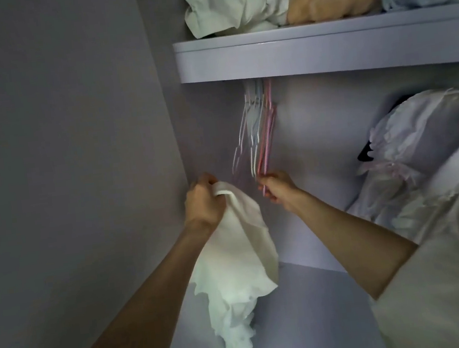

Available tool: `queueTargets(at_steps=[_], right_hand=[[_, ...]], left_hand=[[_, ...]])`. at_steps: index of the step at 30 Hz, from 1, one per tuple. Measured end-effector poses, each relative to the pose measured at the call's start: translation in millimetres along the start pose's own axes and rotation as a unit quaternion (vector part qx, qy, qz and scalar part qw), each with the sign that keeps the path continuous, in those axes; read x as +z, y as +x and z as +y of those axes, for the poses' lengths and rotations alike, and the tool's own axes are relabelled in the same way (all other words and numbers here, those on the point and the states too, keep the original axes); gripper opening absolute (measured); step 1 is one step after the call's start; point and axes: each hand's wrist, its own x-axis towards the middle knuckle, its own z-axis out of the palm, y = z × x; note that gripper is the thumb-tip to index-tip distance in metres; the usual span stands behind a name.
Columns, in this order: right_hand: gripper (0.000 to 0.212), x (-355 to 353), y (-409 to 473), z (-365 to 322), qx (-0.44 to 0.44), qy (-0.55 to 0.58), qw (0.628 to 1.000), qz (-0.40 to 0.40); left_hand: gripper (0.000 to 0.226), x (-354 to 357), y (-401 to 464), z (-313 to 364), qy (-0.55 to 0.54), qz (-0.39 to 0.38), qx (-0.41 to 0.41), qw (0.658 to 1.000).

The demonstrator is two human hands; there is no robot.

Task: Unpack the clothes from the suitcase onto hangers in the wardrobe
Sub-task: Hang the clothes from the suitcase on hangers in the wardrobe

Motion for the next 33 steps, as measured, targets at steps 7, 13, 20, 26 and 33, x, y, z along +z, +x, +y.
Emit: queueTargets(at_steps=[7,13,20,26,33], right_hand=[[0.022,-29,24,15,-0.091,-0.119,0.979,0.140],[0.021,-79,22,36,-0.109,-0.157,0.970,0.153],[0.025,-127,-48,80,-0.075,-0.086,0.991,0.070],[0.024,-159,-107,114,0.034,-0.016,0.999,0.025],[0.022,-172,-140,143,0.080,0.064,0.994,0.027]], left_hand=[[0.028,10,4,8,-0.027,-0.020,-0.012,0.999],[0.033,35,-1,22,-0.147,-0.088,-0.077,0.982],[0.014,69,-10,39,-0.353,-0.173,-0.221,0.892],[0.016,98,-28,62,-0.320,-0.205,-0.165,0.910],[0.017,110,-38,81,-0.314,-0.250,-0.114,0.909]])
